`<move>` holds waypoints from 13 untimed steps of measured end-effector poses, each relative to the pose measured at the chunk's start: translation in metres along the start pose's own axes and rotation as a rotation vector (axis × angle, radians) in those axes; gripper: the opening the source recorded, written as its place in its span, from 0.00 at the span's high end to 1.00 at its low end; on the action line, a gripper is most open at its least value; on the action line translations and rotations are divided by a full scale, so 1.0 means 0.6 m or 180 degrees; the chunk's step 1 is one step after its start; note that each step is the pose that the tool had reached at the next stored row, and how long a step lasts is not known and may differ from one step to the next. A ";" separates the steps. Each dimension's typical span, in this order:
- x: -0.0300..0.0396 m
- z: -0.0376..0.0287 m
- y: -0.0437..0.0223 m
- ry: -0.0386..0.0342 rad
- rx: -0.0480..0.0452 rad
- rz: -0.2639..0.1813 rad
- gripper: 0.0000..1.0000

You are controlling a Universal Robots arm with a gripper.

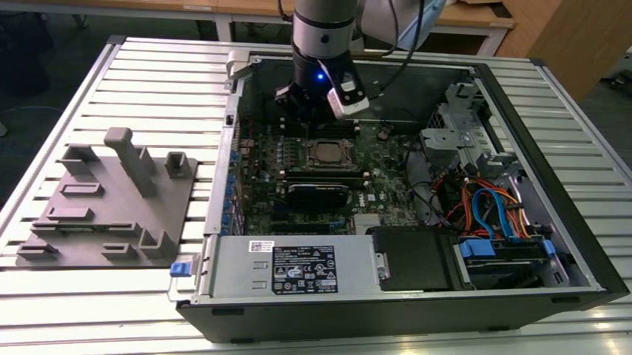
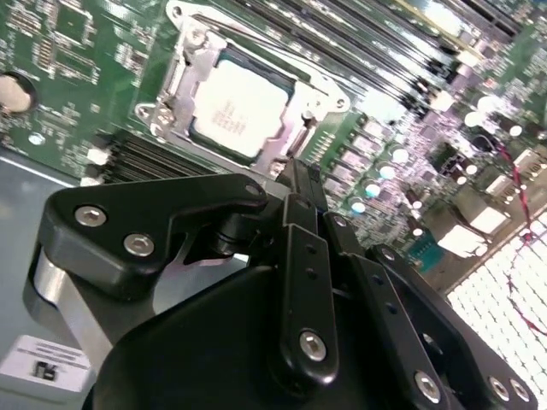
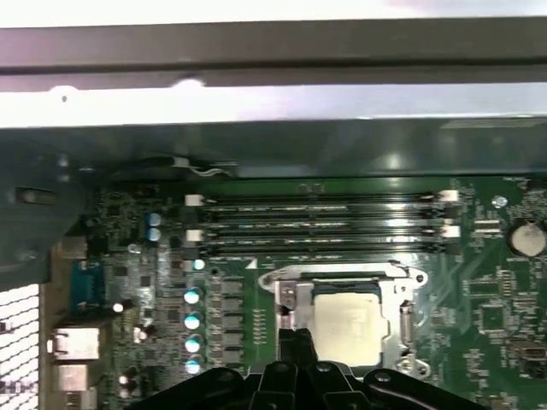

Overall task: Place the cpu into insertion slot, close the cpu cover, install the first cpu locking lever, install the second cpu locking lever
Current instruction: 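Install the first cpu locking lever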

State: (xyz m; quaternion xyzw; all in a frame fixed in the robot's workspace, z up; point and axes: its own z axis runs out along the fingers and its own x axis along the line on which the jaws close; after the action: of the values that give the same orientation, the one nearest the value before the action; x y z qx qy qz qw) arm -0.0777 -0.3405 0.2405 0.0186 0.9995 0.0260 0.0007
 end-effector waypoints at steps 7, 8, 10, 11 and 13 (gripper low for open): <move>0.020 0.000 0.000 -0.0006 0.0000 -0.0017 0.90; 0.020 0.000 0.000 -0.0005 0.0000 -0.0029 0.90; 0.020 -0.002 0.000 -0.0004 0.0000 -0.0043 0.90; 0.020 -0.003 0.000 -0.0004 0.0000 -0.0046 0.90; 0.021 -0.003 0.000 -0.0005 -0.0001 -0.0046 0.90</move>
State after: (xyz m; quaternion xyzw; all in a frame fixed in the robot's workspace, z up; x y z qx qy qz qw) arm -0.0901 -0.3399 0.2423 0.0113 0.9996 0.0261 0.0017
